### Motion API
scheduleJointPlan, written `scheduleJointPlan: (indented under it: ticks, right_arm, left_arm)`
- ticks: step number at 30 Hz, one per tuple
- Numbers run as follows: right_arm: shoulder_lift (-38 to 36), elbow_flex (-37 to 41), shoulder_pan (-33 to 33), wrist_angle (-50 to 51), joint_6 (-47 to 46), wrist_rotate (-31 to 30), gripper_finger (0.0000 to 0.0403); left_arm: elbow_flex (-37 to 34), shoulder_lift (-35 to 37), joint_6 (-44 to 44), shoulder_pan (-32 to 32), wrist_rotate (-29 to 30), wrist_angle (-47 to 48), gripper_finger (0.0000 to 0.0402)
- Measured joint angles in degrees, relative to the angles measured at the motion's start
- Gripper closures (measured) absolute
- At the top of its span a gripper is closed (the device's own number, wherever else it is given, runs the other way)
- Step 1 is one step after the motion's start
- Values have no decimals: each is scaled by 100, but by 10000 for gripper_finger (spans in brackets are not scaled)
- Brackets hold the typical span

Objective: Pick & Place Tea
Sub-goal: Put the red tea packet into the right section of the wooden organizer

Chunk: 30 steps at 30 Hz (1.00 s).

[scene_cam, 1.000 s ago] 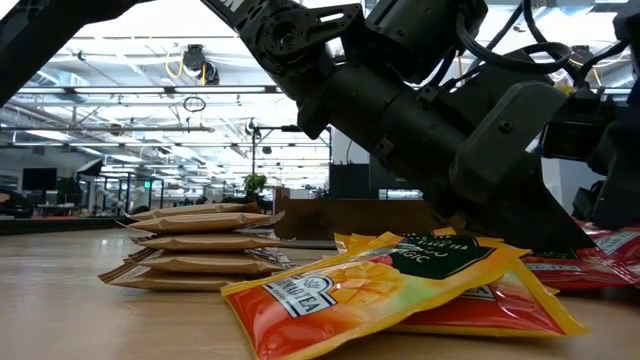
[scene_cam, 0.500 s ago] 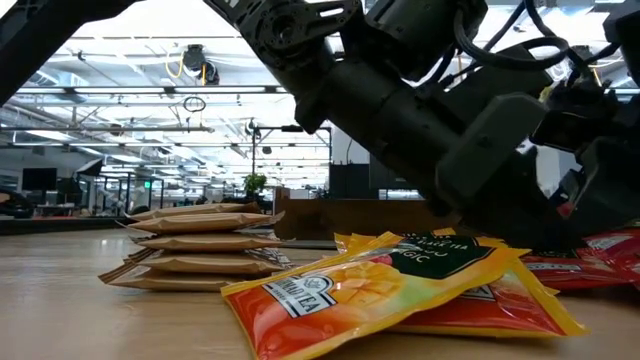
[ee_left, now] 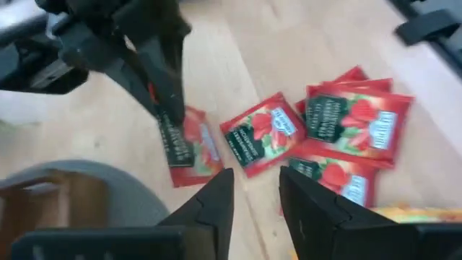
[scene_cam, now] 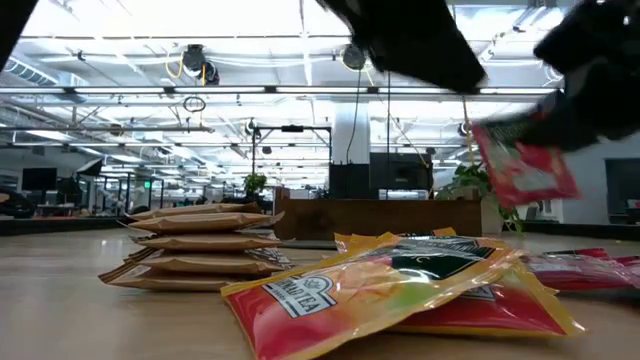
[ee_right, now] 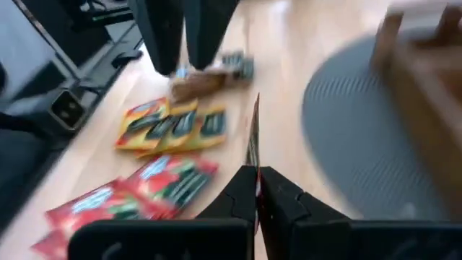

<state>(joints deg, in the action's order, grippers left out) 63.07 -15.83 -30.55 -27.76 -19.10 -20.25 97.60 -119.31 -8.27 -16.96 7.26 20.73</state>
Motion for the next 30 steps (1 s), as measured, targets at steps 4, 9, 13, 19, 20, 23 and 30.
scheduleJointPlan:
  ticks: [4,9,13,19,20,23,30]
  right_arm:
    - [-57,-257,-132,297,1302,-852,402]
    - [257,-415,-312,196,2431,-1588,402]
    - [699,-455,-485,-251,3043,-1742,403]
    - [1218,-459,-633,-1191,3802,-1951,403]
    - [1263,-458,-632,-1341,3864,-2074,403]
    - [1304,-459,-615,-1549,3969,-2189,403]
    - [1304,-459,-570,-1574,3948,-2168,403]
  left_arm:
    - [0,411,-191,-235,943,319,264]
    - [-87,435,50,-230,1696,647,240]
    - [-72,352,200,-78,1702,536,213]
    - [-61,263,249,89,1226,147,174]
    - [-63,233,249,106,1038,147,171]
    - [-72,85,280,161,815,41,168]
    - [-63,39,289,189,770,-40,188]
